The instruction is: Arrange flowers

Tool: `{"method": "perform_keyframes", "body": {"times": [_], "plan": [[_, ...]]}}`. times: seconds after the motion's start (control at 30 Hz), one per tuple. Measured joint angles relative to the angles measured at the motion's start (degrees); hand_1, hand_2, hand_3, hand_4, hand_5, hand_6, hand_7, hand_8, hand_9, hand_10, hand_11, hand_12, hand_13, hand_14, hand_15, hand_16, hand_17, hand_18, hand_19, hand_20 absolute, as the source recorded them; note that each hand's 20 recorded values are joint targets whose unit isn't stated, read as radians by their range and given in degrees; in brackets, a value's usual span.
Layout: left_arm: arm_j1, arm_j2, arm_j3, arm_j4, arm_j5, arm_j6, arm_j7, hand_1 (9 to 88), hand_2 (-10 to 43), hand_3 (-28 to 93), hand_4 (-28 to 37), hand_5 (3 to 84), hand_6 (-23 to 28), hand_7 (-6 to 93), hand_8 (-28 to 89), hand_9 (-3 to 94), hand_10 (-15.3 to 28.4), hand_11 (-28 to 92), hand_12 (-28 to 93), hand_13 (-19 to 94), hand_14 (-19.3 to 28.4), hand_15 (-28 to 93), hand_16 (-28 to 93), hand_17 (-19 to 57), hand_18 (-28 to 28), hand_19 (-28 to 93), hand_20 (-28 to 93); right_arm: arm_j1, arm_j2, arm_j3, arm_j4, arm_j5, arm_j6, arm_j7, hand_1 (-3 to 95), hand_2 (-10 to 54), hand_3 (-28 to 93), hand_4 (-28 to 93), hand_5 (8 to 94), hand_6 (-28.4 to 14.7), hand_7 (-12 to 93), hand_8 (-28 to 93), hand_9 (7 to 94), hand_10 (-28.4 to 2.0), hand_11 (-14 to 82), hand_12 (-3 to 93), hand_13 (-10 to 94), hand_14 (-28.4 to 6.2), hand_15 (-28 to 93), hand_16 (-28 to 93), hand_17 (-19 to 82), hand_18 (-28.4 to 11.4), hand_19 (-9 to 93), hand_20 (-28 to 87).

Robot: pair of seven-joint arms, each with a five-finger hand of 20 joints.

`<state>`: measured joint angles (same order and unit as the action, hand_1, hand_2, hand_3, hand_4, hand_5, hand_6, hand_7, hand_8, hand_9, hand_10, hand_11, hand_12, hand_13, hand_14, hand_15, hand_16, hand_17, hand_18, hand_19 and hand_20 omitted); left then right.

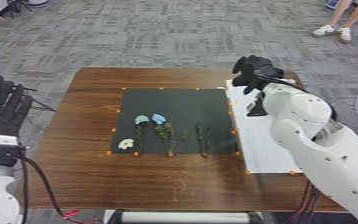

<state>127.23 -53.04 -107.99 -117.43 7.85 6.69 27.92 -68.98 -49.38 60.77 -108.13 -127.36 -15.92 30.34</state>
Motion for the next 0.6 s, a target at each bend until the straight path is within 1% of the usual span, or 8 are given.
{"method": "perform_keyframes", "body": {"times": [0.1, 0.2, 0.27, 0.43, 0.6], "plan": [[0.36, -0.07, -0.2, -0.08, 0.0, 0.0, 0.11, 21.4, 14.2, 71, -28.3, 39.7, 6.3, 7.6, -8, 29.7, 12.1, 13, 10, 21, 10.1, 14, -2, -4.1, 10.3, 18, 11, -2.04, 2.23, 3.18, 0.29, -0.37, -0.16, 1.67, 39.0, -8.8, 82, -22, 53.2, -5.8, 12, -9, 48.8, -16.9, 16.0, 16.3, 55, -15.9, 76, 26, 21, -25.2, 72, 33], [0.45, -0.1, -0.2, -0.08, 0.0, 0.0, 0.12, 21.5, 14.2, 70, -28.3, 39.8, 6.3, 7.6, -8, 29.7, 12.1, 13, 10, 21, 10.0, 14, -2, -4.1, 10.3, 18, 11, -4.32, 4.06, 6.53, 0.28, -0.85, -1.02, 1.93, 39.7, -9.4, 82, -23, 52.4, -6.3, 11, -9, 47.5, -16.9, 15.4, 16.1, 54, -16.0, 76, 27, 21, -25.3, 72, 33], [0.45, -0.11, -0.2, -0.08, 0.0, 0.0, 0.12, 21.5, 14.2, 70, -28.3, 39.7, 6.3, 7.7, -8, 29.7, 12.1, 13, 10, 21, 10.1, 14, -2, -4.1, 10.3, 18, 11, -5.48, 5.15, 8.0, 0.28, -1.22, -2.58, 2.29, 40.1, -9.5, 83, -23, 51.8, -6.4, 10, -9, 46.9, -16.6, 15.1, 16.0, 54, -16.0, 76, 27, 20, -25.3, 71, 33], [0.39, -0.11, -0.19, -0.08, 0.0, 0.0, 0.12, 21.4, 14.2, 71, -28.3, 39.7, 6.2, 7.8, -8, 29.7, 12.0, 13, 10, 21, 10.2, 14, -2, -4.1, 10.3, 18, 11, -6.77, 6.41, 9.55, 1.0, -1.62, -8.75, 3.08, 41.6, -9.5, 83, -24, 51.0, -6.3, 10, -9, 46.3, -15.2, 15.0, 15.6, 54, -15.6, 76, 27, 20, -24.7, 71, 33], [0.08, -0.11, -0.08, 0.0, 0.0, 0.01, 0.06, 21.3, 14.3, 71, -28.3, 39.7, 6.2, 7.8, -8, 29.7, 12.0, 13, 10, 21, 10.1, 14, -2, -4.1, 10.3, 18, 11, -6.9, 6.43, 9.47, 3.0, -0.68, -9.6, 2.64, 41.4, -9.5, 83, -26, 50.6, -5.8, 10, -9, 46.3, -14.2, 15.0, 15.3, 54, -15.2, 76, 27, 19, -24.6, 70, 34]]}}
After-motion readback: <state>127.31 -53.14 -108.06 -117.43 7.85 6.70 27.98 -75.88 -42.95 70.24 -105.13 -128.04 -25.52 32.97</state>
